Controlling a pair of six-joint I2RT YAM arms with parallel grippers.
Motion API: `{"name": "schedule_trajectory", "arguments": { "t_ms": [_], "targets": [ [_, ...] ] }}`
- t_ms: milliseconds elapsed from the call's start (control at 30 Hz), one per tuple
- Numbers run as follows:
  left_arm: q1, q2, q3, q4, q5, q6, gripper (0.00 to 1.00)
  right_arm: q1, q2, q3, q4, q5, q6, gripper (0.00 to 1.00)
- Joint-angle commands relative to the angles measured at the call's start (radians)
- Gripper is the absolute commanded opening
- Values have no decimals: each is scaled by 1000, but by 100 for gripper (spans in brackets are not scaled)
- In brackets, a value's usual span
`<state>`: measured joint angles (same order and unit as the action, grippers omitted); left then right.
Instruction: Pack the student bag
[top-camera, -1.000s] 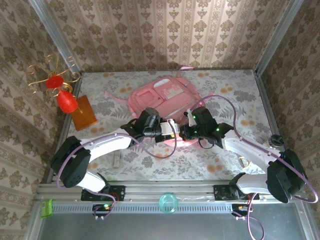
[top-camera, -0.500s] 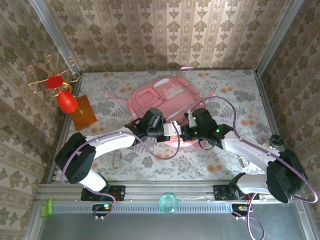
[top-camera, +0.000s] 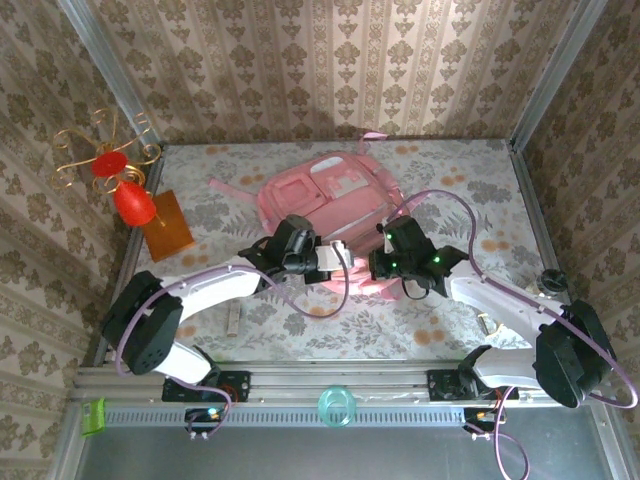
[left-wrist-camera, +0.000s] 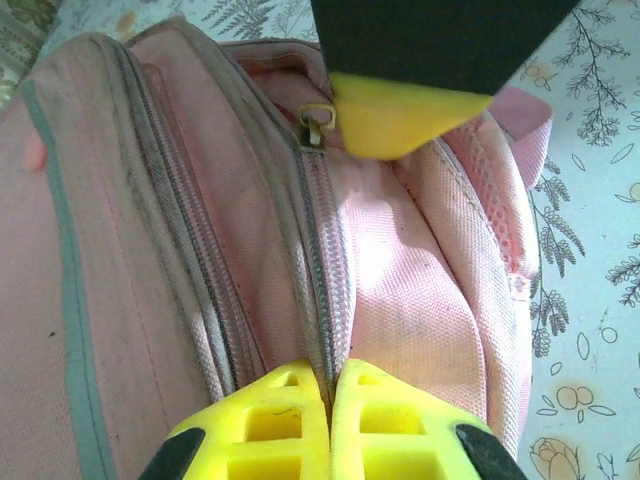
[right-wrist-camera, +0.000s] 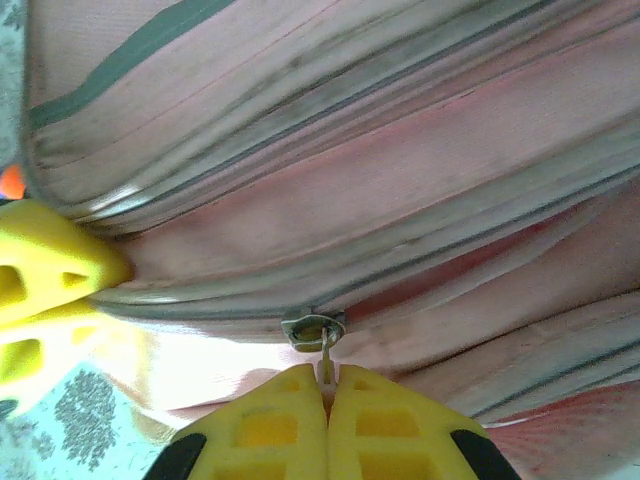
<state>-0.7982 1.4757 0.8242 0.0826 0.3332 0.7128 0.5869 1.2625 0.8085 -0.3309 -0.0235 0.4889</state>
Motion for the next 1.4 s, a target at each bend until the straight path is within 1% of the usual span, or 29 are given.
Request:
{"name": "schedule_trajectory", "arguments": {
  "t_ms": [0,100,167,233,333,400,433,500,600,667,767,833,900,967,1067,1200,1300,1367],
  "targets": [
    [50,-40,-22,-10,-52,39,0,-9,-24,40,-169,191,-29,0],
    [68,-61,-34,-20,-40,54,0,-17,-9,54,-201,262,-44,0],
    [89,-78,-42,-28,-23,57,0,-39,-5,51,-201,274,-48,0],
    [124,-91,-39,-60,17,46,0,-76,-5,39,-198,263,-53,0],
    [166,-98,-37,-97,30,38,0,-114,-28,16,-144,202,-62,0],
    [193,-94,-37,-94,35,15,0,-113,-62,-9,-68,110,-72,0],
    [211,-87,-31,-93,61,-4,1,-110,-76,-22,-33,56,-67,0],
    [238,-64,-5,-108,120,-45,22,-96,-100,-49,55,-46,-57,0],
    [219,-74,17,-126,160,-75,42,-58,-115,-58,117,-111,-45,0],
    [191,-106,14,-99,162,-109,50,-42,-111,-54,138,-151,-34,0],
    [132,-146,10,-65,145,-131,54,-16,-93,-43,156,-181,-30,0],
    [86,-143,23,-62,114,-120,54,-2,-81,-36,165,-192,-34,0],
    [47,-110,59,-88,91,-97,52,8,-71,-29,173,-198,-32,0],
    [18,-64,98,-115,77,-79,48,12,-65,-25,179,-204,-32,0],
    [-16,2,151,-142,44,-40,46,17,-61,-23,184,-211,-29,0],
    [-36,59,204,-203,61,-7,42,21,-63,-30,191,-207,-18,0],
    [-35,67,198,-205,91,4,41,22,-64,-36,200,-204,-12,0],
    [-36,80,197,-208,86,8,41,22,-66,-37,203,-204,-12,0]
  ]
}}
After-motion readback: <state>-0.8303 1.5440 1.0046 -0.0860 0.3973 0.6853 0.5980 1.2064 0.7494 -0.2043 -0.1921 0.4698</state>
